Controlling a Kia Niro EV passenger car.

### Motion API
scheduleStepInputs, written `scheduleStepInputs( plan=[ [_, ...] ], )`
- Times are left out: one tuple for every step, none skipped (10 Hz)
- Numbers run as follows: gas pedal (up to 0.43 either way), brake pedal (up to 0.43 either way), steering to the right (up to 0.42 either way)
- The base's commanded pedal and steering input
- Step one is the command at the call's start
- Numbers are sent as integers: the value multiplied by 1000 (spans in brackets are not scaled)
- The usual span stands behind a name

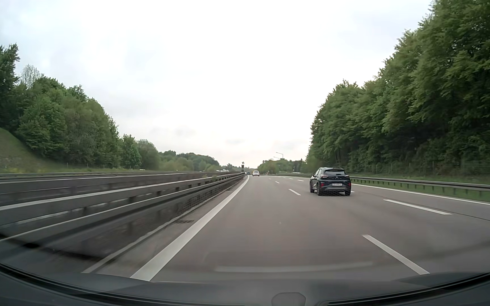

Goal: Follow the waypoints while adhering to traffic rules and regulations

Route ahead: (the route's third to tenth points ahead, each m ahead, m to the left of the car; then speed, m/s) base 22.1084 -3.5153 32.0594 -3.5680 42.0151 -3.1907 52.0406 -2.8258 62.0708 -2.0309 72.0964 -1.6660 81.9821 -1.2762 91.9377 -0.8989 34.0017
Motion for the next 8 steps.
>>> scheduleStepInputs(
  plan=[
    [240, 0, -3],
    [240, 0, -3],
    [240, 0, -3],
    [228, 0, -3],
    [220, 0, -4],
    [220, 0, -3],
    [220, 0, -3],
    [220, 0, -5]
  ],
)
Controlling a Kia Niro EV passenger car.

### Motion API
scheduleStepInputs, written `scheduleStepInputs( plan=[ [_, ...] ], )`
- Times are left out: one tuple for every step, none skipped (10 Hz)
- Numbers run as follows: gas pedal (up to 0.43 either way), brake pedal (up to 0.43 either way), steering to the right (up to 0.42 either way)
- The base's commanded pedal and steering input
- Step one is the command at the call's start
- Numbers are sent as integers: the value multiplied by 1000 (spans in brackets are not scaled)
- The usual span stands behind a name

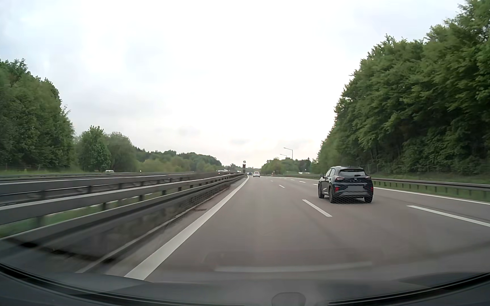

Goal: Follow the waypoints while adhering to traffic rules and regulations

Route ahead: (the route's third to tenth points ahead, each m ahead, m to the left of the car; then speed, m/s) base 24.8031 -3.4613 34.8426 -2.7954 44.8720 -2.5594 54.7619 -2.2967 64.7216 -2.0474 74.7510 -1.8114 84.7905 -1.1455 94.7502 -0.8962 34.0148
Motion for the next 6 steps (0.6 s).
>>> scheduleStepInputs(
  plan=[
    [220, 0, -5],
    [220, 0, -6],
    [220, 0, -6],
    [220, 0, -7],
    [209, 0, -7],
    [209, 0, -6]
  ],
)
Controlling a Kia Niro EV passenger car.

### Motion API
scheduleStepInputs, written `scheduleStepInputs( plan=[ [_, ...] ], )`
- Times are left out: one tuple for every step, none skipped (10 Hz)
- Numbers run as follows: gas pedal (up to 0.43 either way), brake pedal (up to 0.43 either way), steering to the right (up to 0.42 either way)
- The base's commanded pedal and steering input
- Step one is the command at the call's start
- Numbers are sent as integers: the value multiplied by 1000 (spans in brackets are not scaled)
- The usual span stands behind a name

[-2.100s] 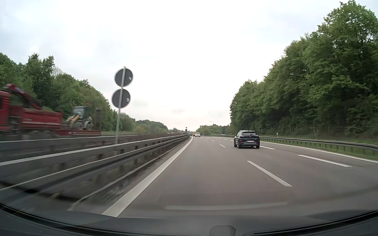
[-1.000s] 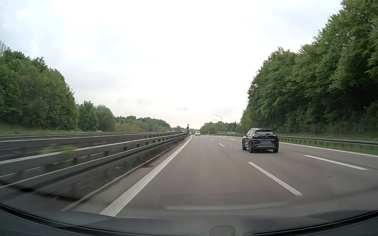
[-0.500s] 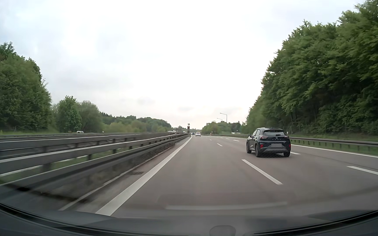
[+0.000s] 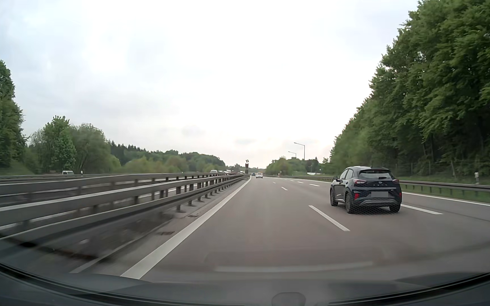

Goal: Follow the waypoints while adhering to traffic rules and regulations

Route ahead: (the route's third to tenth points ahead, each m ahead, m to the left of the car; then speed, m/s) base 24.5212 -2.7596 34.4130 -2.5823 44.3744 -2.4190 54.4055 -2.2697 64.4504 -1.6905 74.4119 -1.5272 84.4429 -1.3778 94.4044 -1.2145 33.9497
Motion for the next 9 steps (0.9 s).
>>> scheduleStepInputs(
  plan=[
    [197, 0, -6],
    [189, 0, -6],
    [177, 0, -5],
    [177, 0, -1],
    [177, 0, 0],
    [177, 0, 0],
    [177, 0, -1],
    [177, 0, -1],
    [177, 0, -1]
  ],
)
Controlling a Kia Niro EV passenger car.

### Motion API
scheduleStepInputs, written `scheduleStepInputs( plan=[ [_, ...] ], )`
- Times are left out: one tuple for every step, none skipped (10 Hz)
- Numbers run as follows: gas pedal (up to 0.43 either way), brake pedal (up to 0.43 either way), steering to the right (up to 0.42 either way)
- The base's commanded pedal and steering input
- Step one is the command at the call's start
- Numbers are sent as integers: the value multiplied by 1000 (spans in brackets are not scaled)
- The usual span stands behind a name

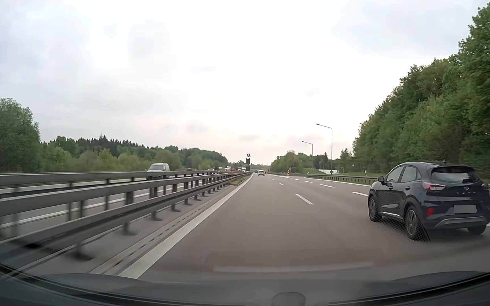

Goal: Follow the waypoints while adhering to traffic rules and regulations

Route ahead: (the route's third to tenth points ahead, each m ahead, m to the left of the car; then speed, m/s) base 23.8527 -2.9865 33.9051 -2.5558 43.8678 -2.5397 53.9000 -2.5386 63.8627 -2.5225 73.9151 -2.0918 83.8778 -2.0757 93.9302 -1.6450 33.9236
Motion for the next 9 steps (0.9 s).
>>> scheduleStepInputs(
  plan=[
    [177, 0, -1],
    [177, 0, -1],
    [157, 0, -1],
    [157, 0, -1],
    [157, 0, -1],
    [157, 0, -2],
    [157, 0, -1],
    [157, 0, -2],
    [157, 0, -2]
  ],
)
